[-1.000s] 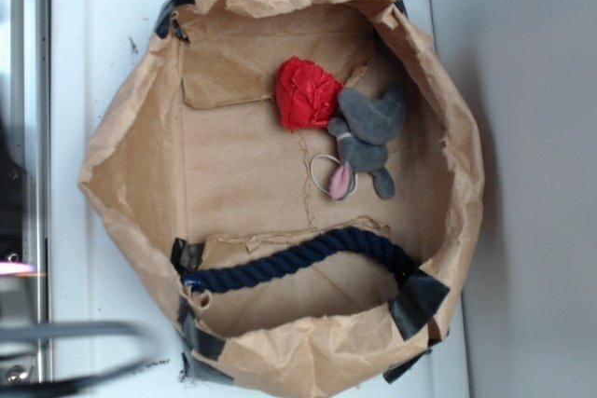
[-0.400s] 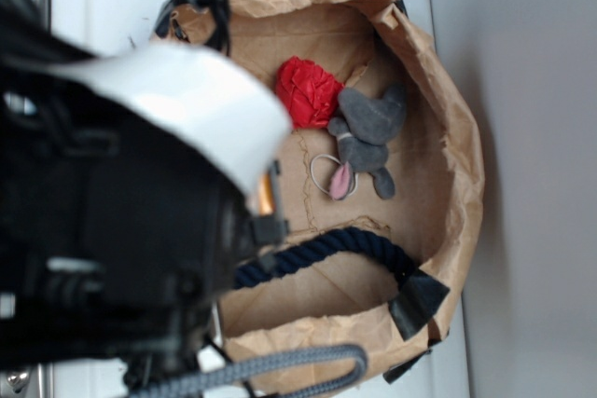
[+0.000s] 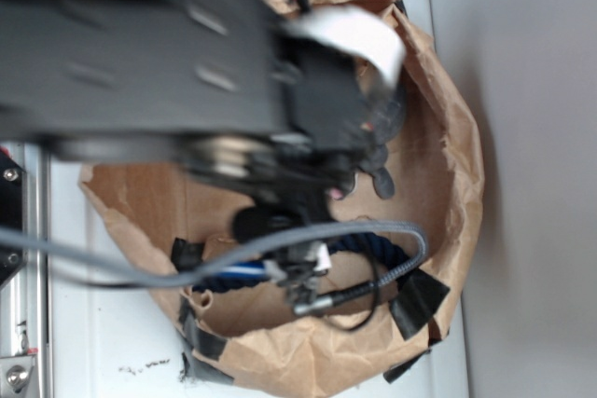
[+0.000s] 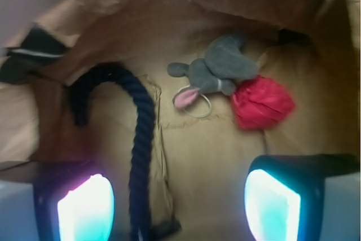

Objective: Grab the blue rope.

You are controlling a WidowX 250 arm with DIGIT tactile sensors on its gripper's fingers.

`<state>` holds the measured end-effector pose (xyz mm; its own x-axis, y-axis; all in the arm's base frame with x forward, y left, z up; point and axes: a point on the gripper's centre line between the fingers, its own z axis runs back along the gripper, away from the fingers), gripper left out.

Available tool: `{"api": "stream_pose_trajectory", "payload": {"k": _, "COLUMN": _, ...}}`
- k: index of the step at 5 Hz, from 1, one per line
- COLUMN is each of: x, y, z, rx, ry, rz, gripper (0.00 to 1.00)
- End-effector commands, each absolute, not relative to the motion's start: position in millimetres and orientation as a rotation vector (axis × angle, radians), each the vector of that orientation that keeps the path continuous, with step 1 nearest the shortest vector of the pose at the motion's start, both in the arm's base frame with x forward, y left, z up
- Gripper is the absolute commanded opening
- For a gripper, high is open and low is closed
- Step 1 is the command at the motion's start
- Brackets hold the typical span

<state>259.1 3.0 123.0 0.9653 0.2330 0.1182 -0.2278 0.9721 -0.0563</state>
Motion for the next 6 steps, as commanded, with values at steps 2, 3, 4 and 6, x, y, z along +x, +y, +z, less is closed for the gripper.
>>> {"api": "stream_pose_trajectory", "payload": {"k": 2, "x": 267, "y": -18, "z": 57, "rx": -0.130, "ry": -0.244, "rz": 0.382, "gripper": 1.00}}
{"api": "stream_pose_trajectory", "payload": {"k": 3, "x": 272, "y": -34, "z": 61, "rx": -0.166, "ry": -0.255, "rz": 0.348, "gripper": 1.00}}
{"api": "stream_pose_trajectory", "payload": {"k": 4, "x": 280, "y": -44, "z": 52, "rx": -0.177, "ry": -0.219, "rz": 0.305, "gripper": 1.00}}
{"api": "stream_pose_trajectory", "payload": {"k": 6, "x": 271, "y": -53, "z": -10, "rx": -0.112, "ry": -0.059, "rz": 0.284, "gripper": 1.00}}
